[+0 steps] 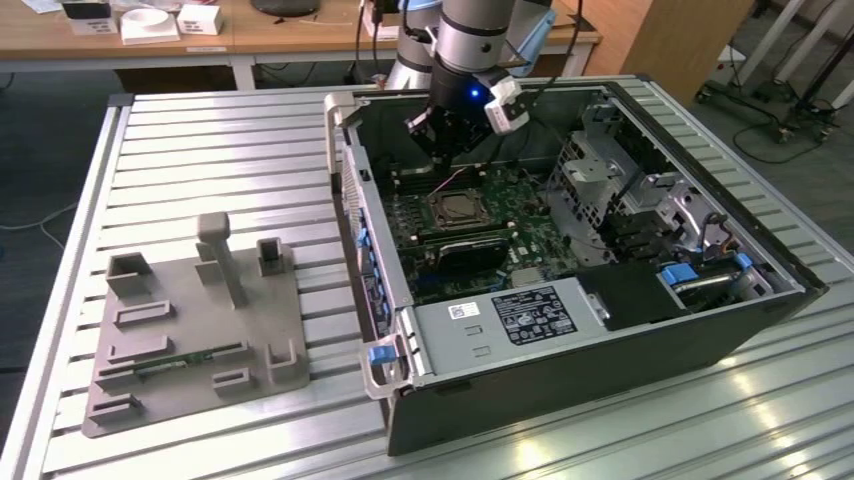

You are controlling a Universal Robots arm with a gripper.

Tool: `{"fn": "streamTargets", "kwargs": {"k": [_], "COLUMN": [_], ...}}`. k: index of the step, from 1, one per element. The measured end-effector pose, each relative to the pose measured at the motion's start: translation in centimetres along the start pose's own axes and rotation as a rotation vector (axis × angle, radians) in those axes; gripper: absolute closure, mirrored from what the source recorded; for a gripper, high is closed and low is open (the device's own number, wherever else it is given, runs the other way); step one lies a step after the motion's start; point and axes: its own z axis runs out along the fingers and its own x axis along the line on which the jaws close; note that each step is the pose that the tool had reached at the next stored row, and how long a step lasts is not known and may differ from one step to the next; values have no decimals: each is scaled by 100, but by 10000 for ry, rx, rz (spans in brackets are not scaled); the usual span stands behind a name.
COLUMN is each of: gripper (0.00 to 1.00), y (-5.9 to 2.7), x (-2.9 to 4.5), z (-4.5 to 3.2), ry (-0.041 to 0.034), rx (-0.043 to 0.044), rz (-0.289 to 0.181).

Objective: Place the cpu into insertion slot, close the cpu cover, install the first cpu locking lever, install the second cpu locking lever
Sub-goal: 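Install the first cpu locking lever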

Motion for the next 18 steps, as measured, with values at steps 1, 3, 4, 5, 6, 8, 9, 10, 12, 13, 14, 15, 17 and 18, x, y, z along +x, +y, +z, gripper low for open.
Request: {"fn": "streamTargets", "kwargs": {"k": [1,3,4,5,6,8,9,10,12,13,14,15,17,18], "gripper": [90,90,90,90,90,90,90,90,90,90,90,90,90,90], "y": [-1,-2,-3,-3,-3,-3,-3,-3,-3,-3,-3,-3,-4,-4], "x": [-10,-23,-23,-23,-23,-23,-23,-23,-23,-24,-23,-23,-23,-23], "z": [12,28,31,31,31,33,34,34,39,43,46,51,61,65], "ry": [0,-2,-1,0,1,0,-1,-1,-4,-4,-1,-1,1,1], "rx": [0,-1,0,2,3,0,0,0,-4,-4,-1,-1,-1,-1], "rz": [17,34,35,35,35,35,35,35,35,35,35,35,35,35]}}
